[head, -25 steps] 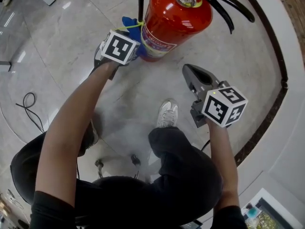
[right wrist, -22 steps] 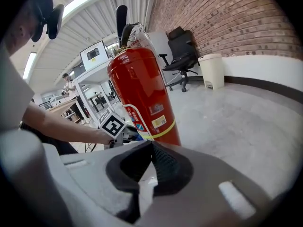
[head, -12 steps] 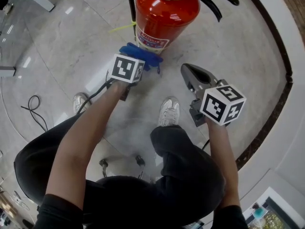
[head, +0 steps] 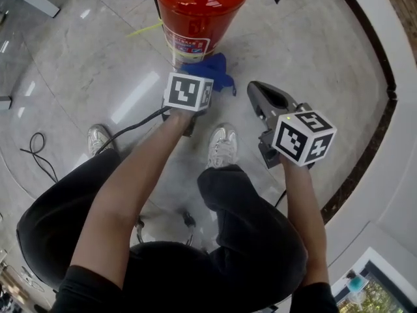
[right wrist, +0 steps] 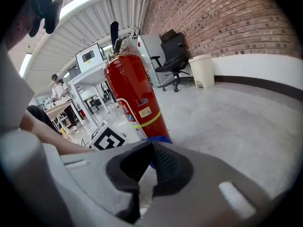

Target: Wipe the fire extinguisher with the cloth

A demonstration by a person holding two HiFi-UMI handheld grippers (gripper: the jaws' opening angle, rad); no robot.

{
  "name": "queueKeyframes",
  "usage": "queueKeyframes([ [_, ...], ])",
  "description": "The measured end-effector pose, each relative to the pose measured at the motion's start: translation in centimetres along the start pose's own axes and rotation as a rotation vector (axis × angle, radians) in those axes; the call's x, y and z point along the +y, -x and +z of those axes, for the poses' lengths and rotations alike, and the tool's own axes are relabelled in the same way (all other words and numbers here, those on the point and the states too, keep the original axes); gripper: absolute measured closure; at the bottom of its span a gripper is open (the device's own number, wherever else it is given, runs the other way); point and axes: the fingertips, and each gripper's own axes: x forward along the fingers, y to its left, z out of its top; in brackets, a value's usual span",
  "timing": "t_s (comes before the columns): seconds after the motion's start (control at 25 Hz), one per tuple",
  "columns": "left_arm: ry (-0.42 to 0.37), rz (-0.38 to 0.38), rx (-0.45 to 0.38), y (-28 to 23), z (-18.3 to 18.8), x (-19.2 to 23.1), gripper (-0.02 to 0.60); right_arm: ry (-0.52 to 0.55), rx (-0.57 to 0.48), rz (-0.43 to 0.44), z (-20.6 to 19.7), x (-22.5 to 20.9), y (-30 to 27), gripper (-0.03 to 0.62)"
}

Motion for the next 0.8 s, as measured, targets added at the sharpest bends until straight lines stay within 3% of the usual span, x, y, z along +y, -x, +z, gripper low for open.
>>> queueKeyframes([
  [0.16, -0.062, 0.051, 0.010, 0.0, -0.3, 1.3, 0.497, 0.009, 0.038, 0.006, -0.6, -0.4, -1.9, 0.591],
  [0.36, -0.076, 0.047, 0.045, 0.5, -1.2, 3.0, 0.497, 0.033, 0.069, 0.034, -0.4, 0.5, -4.1, 0.591],
  [0.52, -0.115, 0.134, 0.041, 1.4, -0.9, 6.2, 0.497, 0.034, 0.066, 0.055, -0.1, 1.5, -5.5, 0.591],
  [0.8, -0.171, 0.219, 0.029, 2.7, 1.1, 12.0, 0.497, 0.043, 0.094, 0.089, -0.4, 3.0, -7.7, 0.591],
])
